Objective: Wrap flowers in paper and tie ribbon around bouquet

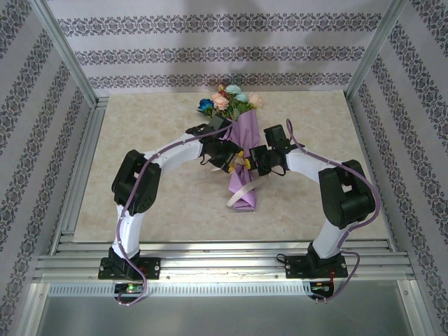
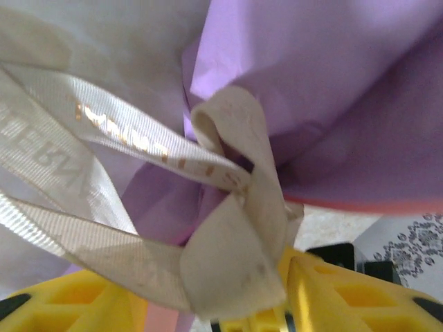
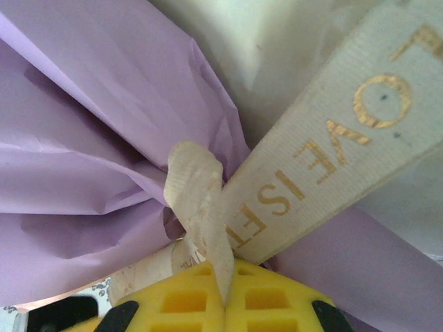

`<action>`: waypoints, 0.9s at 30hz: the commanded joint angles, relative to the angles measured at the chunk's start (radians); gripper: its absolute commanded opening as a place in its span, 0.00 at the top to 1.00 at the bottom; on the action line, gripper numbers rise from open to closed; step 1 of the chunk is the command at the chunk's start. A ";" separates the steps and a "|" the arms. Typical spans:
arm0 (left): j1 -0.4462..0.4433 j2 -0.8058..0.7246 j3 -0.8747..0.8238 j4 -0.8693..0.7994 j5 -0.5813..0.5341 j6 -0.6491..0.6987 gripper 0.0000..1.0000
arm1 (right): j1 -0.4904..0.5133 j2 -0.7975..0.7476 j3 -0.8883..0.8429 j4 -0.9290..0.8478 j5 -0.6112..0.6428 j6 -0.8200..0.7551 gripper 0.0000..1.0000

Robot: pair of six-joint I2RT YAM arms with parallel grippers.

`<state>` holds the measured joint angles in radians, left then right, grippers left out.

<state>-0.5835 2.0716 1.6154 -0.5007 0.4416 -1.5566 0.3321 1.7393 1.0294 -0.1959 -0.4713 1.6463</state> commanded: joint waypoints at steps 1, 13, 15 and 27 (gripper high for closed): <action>-0.012 0.015 0.030 -0.019 -0.062 -0.044 0.50 | 0.010 -0.024 -0.023 0.006 -0.016 0.015 1.00; -0.010 0.047 0.025 0.033 -0.105 -0.008 0.65 | 0.011 -0.027 -0.028 0.017 -0.023 0.019 1.00; -0.010 0.047 0.015 0.058 -0.112 -0.006 0.69 | 0.011 -0.032 -0.029 0.018 -0.024 0.020 1.00; -0.007 0.025 -0.021 0.138 -0.130 0.003 0.94 | 0.001 -0.044 -0.048 0.067 -0.044 0.050 1.00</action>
<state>-0.5835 2.1109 1.6138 -0.3935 0.3553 -1.5452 0.3317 1.7187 0.9974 -0.1474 -0.4965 1.6787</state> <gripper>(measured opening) 0.080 0.056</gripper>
